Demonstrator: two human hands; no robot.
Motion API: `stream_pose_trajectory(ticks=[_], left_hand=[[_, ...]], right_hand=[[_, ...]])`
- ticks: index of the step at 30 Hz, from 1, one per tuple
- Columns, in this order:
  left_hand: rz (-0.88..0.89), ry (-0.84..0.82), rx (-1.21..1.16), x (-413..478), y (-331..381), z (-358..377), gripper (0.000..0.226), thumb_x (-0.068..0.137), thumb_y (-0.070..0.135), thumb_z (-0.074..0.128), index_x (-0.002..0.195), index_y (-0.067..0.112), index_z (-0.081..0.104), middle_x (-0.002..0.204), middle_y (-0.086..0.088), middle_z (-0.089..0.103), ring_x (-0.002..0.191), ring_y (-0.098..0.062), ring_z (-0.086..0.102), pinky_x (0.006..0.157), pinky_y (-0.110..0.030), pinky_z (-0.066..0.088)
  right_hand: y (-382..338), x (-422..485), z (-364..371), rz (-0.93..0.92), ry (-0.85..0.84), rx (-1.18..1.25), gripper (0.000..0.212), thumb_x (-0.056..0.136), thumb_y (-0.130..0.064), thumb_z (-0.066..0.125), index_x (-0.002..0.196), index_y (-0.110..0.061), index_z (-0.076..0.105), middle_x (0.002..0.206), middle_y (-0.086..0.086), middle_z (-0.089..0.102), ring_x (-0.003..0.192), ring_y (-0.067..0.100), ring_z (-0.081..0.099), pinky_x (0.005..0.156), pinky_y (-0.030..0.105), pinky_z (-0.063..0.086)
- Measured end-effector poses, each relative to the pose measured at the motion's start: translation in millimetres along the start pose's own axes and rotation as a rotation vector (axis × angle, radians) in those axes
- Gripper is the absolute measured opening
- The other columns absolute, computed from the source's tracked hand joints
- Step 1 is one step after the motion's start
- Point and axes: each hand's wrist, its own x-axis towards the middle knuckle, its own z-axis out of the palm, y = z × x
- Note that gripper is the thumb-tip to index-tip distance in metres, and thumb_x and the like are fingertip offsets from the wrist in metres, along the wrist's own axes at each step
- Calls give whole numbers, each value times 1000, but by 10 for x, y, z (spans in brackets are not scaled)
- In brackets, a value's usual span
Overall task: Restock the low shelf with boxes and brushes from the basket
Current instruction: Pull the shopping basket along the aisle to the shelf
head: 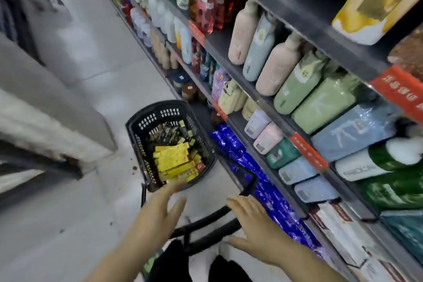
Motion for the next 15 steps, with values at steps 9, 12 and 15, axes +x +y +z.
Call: stream_pose_trajectory(ticks=[9, 12, 15], left_hand=[[20, -325, 280, -431, -417, 885, 39, 94, 30, 48, 132, 21, 49, 130, 2, 56, 121, -13, 47, 95, -13, 28], [54, -362, 282, -377, -339, 954, 33, 95, 29, 48, 125, 19, 54, 123, 0, 61, 114, -16, 51, 87, -17, 31], [4, -457, 337, -343, -292, 995, 29, 97, 34, 43, 118, 16, 53, 117, -6, 62, 108, -23, 55, 83, -28, 38]], right_hand=[[-2, 216, 458, -86, -84, -337, 55, 88, -53, 46, 132, -20, 43, 136, -2, 43, 129, 17, 35, 109, 30, 18], [-17, 260, 406, -111, -95, -403, 51, 87, -57, 46, 117, -16, 54, 119, 4, 57, 115, 24, 49, 96, 34, 31], [47, 264, 294, -144, -120, -368, 54, 82, -65, 49, 102, -15, 55, 105, 4, 62, 101, 25, 56, 77, 35, 37]])
